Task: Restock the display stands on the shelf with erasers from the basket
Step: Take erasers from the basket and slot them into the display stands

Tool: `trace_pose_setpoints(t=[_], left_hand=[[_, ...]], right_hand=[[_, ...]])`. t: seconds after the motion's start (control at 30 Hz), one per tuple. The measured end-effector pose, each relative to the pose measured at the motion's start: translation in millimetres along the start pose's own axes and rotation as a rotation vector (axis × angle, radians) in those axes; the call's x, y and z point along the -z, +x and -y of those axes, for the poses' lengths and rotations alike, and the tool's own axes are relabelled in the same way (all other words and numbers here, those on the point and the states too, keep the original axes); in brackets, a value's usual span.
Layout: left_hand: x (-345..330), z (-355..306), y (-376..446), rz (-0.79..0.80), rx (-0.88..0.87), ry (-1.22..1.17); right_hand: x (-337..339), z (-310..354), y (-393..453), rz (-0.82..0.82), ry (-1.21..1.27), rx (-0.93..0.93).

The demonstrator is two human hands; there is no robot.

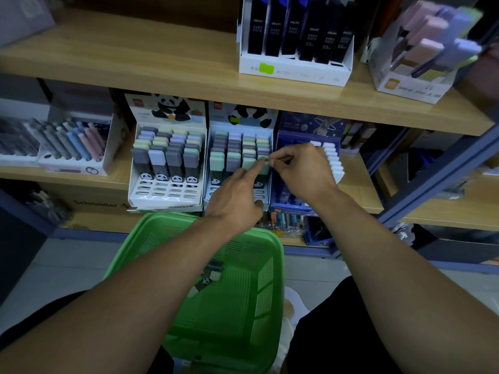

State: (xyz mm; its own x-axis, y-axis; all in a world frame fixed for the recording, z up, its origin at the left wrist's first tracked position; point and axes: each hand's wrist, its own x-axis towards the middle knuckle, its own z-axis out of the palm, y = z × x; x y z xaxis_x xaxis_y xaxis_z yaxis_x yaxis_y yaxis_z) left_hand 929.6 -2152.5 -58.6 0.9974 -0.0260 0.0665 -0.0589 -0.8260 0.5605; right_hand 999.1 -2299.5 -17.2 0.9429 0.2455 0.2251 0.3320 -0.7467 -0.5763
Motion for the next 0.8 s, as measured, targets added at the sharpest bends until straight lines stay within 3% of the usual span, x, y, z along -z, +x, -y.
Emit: trace_pose_setpoints(t=[0.13,0.27,0.33,0.4,0.47,0.57,0.67,0.8], left_hand=[[5,9,-11,-0.056,0.005,-0.11],[11,21,-35,-0.189,-0.005,-0.162],[16,34,-52,-0.111,0.038,-0.104],[15,54,-70,0.166,0.119,0.024],[7,79,-89,0.456,0.199,0.189],[-15,118,-117,0.709,0.359,0.271],[-43,152,-137,0.738,0.517,0.184],[-87,174,-151,0.731,0.646,0.03]], right_hand=[[-5,24,-4,-0.164,0.105,0.129],[-28,61,-14,-0.161,0.222,0.316],[-47,75,-24,-0.156,0.26,0.399],[-71,81,-36,-0.109,0.278,0.438],[-97,79,-51,0.047,0.233,0.424],[-142,57,-68,0.397,-0.054,0.403],[-198,19,-86,0.714,-0.315,0.246],[-265,-35,-132,0.943,-0.396,0.024]])
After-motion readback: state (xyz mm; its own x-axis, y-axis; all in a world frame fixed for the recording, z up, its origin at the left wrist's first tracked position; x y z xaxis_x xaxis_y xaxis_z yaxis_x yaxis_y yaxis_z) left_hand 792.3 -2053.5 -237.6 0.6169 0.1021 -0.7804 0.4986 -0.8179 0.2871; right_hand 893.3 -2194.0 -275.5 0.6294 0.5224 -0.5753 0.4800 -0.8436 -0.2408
